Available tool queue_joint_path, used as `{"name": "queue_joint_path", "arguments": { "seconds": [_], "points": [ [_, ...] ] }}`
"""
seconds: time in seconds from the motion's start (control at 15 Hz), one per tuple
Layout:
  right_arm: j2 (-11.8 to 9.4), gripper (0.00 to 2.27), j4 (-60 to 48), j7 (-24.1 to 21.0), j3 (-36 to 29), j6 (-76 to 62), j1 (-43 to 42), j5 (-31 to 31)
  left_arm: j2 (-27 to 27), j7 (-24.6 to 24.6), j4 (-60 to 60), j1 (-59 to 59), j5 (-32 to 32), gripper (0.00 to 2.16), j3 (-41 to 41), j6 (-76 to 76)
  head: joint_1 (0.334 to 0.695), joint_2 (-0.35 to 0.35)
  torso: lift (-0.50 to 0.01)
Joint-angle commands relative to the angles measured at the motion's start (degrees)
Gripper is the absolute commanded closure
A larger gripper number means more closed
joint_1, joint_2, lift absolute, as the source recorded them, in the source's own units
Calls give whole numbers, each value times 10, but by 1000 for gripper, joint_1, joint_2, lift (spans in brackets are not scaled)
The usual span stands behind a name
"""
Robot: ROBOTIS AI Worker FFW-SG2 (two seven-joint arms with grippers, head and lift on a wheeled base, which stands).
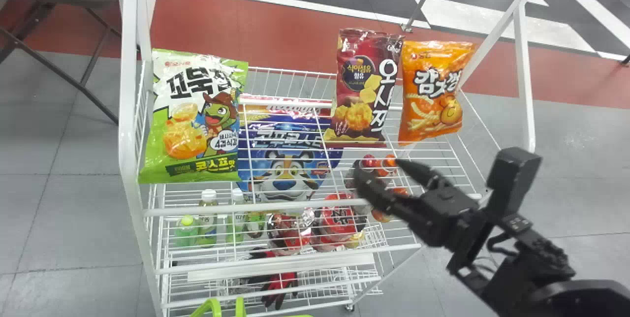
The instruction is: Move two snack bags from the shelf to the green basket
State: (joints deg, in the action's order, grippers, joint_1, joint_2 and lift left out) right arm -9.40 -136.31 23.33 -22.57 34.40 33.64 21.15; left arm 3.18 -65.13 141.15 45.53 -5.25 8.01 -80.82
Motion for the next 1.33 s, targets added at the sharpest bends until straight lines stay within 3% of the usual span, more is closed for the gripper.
{"name": "queue_joint_path", "arguments": {
  "seconds": [0.0, 0.47, 1.27],
  "points": [
    [-1, 127, 48, 7, -23, -79, -31, -6, 0, 1, -2, 0, 4, 2125, 3, 0, 695, -350, -13],
    [-1, 127, 203, 12, -70, -165, -166, -43, 2, -3, -4, -2, 11, 2121, 6, -7, 695, -350, -13],
    [-28, 130, 487, 7, -57, -285, -351, -126, 1, -4, -18, -11, 16, 2118, 2, -7, 695, -350, -13]
  ]
}}
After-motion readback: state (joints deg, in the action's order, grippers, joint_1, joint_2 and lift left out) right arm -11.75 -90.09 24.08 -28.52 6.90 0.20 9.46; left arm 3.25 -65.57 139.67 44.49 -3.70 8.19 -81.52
